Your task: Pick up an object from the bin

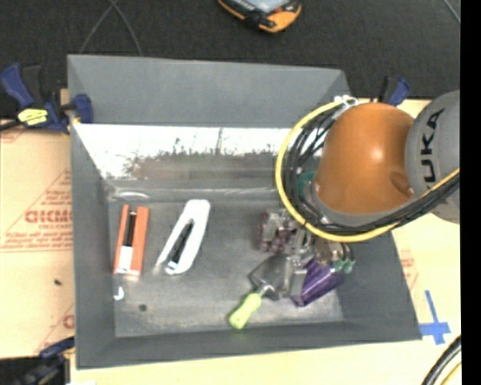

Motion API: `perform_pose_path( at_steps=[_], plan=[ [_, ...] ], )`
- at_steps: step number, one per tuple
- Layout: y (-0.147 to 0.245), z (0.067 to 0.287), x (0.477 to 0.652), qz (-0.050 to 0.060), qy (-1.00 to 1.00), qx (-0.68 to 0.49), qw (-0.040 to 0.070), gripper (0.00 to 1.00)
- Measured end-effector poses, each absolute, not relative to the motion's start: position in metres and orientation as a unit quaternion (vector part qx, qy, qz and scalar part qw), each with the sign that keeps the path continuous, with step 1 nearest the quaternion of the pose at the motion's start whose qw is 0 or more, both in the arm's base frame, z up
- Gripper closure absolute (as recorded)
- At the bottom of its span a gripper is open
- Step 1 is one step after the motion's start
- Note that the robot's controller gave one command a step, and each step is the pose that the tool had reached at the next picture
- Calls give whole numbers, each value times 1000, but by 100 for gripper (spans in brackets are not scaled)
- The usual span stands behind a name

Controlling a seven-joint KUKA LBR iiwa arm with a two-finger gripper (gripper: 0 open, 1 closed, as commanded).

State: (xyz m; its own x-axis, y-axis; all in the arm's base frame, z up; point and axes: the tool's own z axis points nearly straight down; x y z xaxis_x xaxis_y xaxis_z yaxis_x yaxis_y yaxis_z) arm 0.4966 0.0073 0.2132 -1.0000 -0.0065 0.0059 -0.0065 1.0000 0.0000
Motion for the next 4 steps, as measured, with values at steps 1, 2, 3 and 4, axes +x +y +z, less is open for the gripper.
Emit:
perform_pose_path(
  at_steps=[1,2,3,4],
  plan=[
    [7,217,498,0,-1000,3,-1,0],
    [5,104,489,1,-987,161,-2,0],
    [2,129,479,2,-961,275,-6,0],
    [30,100,480,0,-949,315,0,0]
  ],
)
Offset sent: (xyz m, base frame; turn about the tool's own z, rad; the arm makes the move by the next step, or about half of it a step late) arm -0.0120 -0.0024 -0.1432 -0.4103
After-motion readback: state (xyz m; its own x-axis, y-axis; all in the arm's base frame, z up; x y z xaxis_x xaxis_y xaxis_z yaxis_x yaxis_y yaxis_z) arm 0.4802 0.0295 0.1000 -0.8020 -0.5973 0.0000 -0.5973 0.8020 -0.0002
